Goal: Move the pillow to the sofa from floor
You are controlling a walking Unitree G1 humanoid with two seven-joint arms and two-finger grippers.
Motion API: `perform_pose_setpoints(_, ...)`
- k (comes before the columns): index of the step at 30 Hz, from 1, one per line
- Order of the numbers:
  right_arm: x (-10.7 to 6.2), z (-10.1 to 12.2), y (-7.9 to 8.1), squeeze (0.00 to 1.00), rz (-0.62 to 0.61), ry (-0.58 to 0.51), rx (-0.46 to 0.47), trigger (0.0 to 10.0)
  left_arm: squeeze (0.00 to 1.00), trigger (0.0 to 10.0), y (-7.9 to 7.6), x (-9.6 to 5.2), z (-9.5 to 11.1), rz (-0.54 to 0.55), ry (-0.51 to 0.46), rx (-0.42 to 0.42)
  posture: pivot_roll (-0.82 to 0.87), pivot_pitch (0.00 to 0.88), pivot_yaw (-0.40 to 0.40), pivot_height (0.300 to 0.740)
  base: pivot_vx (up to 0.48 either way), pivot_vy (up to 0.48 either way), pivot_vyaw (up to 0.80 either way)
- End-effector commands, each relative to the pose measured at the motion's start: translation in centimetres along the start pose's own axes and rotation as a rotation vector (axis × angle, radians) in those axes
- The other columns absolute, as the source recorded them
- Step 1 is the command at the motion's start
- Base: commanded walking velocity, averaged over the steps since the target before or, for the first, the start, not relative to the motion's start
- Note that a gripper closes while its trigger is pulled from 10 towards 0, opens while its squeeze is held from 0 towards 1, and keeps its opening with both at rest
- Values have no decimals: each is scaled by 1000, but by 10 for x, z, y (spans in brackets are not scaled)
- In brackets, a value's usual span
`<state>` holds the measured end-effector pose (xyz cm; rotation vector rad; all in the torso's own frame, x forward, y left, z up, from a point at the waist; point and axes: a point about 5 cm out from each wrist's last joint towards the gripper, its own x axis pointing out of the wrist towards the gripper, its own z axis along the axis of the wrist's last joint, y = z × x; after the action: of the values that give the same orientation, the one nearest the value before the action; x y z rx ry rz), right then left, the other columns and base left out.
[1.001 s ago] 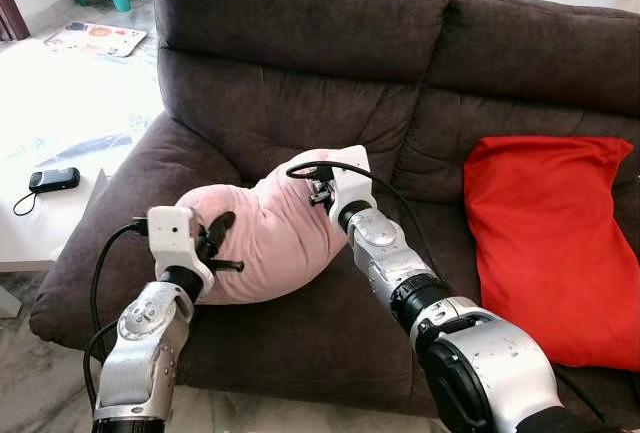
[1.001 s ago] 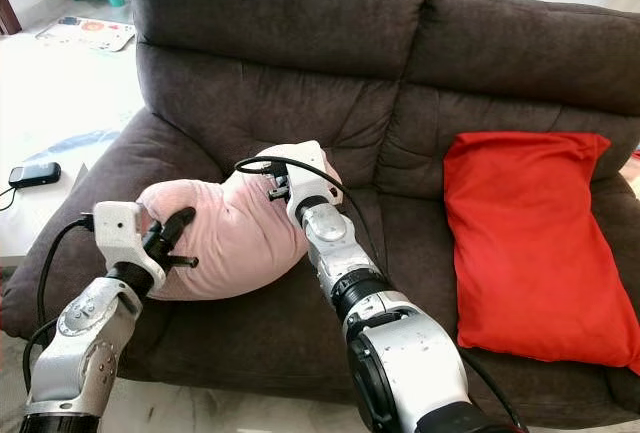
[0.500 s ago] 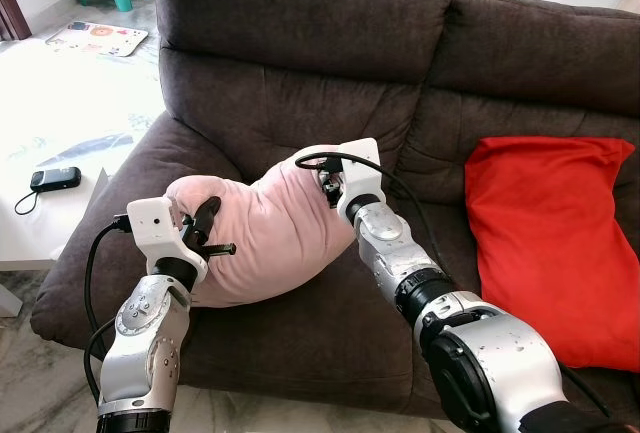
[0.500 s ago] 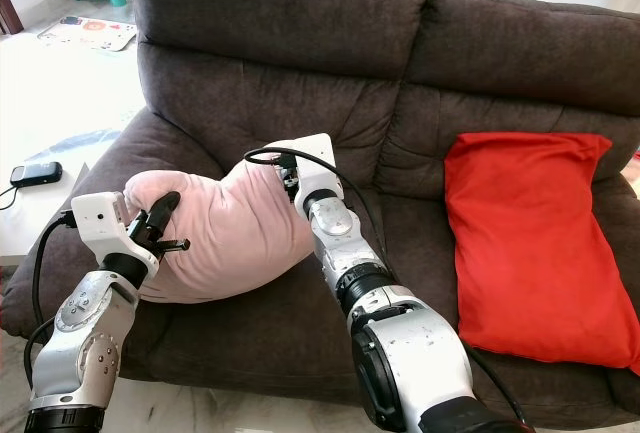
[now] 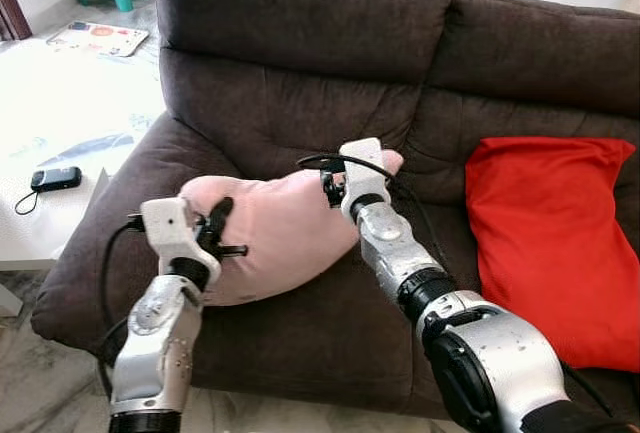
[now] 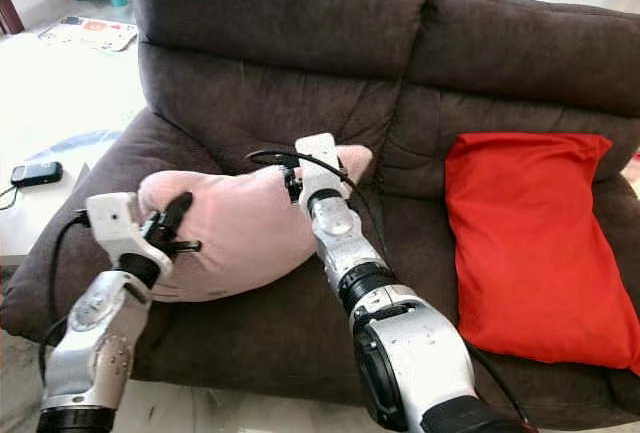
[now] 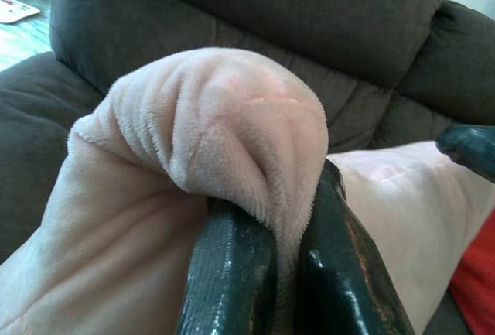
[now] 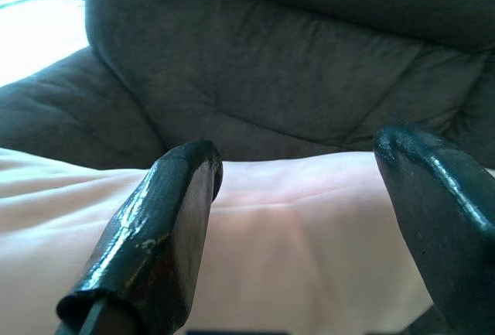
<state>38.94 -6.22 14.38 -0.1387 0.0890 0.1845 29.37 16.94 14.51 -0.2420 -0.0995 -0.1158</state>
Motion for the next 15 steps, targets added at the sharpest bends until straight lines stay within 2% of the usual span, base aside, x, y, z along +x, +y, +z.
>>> perform_pose_setpoints(1,-2,-7,-12,0,-52,11,13,10000,0,10000,0,4,9,0,-52,20,209,90,-127,740,0,0,0)
perform_pose_setpoints(5,-3,-8,-19,0,-75,-7,29,10000,0,10000,3,6,6,18,-47,1,203,90,-123,740,0,0,0)
perform_pose_setpoints(7,-5,-9,-24,0,-91,-32,45,10000,0,10000,8,14,3,61,-39,-20,188,89,-117,740,0,0,0)
perform_pose_setpoints(11,-7,-10,-25,0,-94,-58,52,10000,0,10000,14,21,1,122,-33,-39,184,87,-115,740,0,0,0)
perform_pose_setpoints(15,-15,-20,-21,0,-74,-85,50,10000,0,10000,32,35,-2,244,-34,-78,179,87,-112,740,0,0,0)
